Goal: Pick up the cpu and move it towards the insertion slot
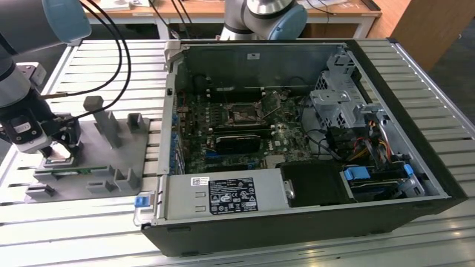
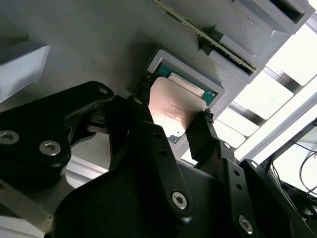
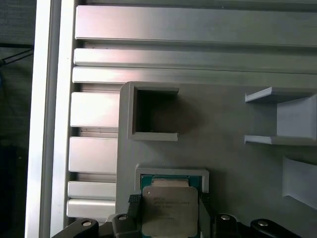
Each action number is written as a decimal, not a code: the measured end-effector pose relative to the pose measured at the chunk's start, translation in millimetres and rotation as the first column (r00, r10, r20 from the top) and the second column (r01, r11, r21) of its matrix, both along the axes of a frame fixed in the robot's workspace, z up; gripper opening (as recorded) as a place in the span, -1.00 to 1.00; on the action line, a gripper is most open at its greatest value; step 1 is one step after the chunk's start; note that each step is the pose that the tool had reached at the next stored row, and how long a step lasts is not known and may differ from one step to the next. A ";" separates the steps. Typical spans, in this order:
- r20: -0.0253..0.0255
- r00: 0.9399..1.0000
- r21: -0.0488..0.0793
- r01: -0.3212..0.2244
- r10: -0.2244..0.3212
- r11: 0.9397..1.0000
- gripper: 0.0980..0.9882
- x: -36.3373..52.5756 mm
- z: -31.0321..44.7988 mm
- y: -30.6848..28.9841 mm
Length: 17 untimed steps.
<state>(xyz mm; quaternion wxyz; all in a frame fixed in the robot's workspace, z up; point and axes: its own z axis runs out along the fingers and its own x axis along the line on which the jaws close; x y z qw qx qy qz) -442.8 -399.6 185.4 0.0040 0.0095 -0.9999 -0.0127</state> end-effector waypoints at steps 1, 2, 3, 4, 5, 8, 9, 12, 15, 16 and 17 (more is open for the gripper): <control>0.000 1.000 0.000 0.000 0.000 1.000 0.00 0.0 1.3 0.0; 0.000 1.000 0.000 0.000 0.000 1.000 0.00 0.0 2.6 0.0; 0.000 1.000 0.000 0.000 0.000 1.000 0.00 0.0 3.9 0.0; 0.000 1.000 0.000 0.000 0.000 1.000 0.00 0.0 5.2 0.0; 0.000 1.000 0.000 0.000 0.000 1.000 0.00 0.0 6.5 0.0; 0.000 1.000 0.000 0.000 0.000 1.000 0.00 0.0 9.1 0.0; 0.000 1.000 0.000 0.000 0.000 1.000 0.00 0.0 10.4 0.0; 0.000 1.000 0.000 0.000 0.000 1.000 0.00 0.0 13.9 0.0; 0.000 1.000 0.000 0.000 0.000 1.000 0.00 0.1 14.7 0.1; 0.000 1.000 0.000 0.000 0.000 1.000 0.00 0.0 15.1 0.3; 0.000 1.000 0.000 0.000 0.000 1.000 0.00 -0.1 15.7 0.3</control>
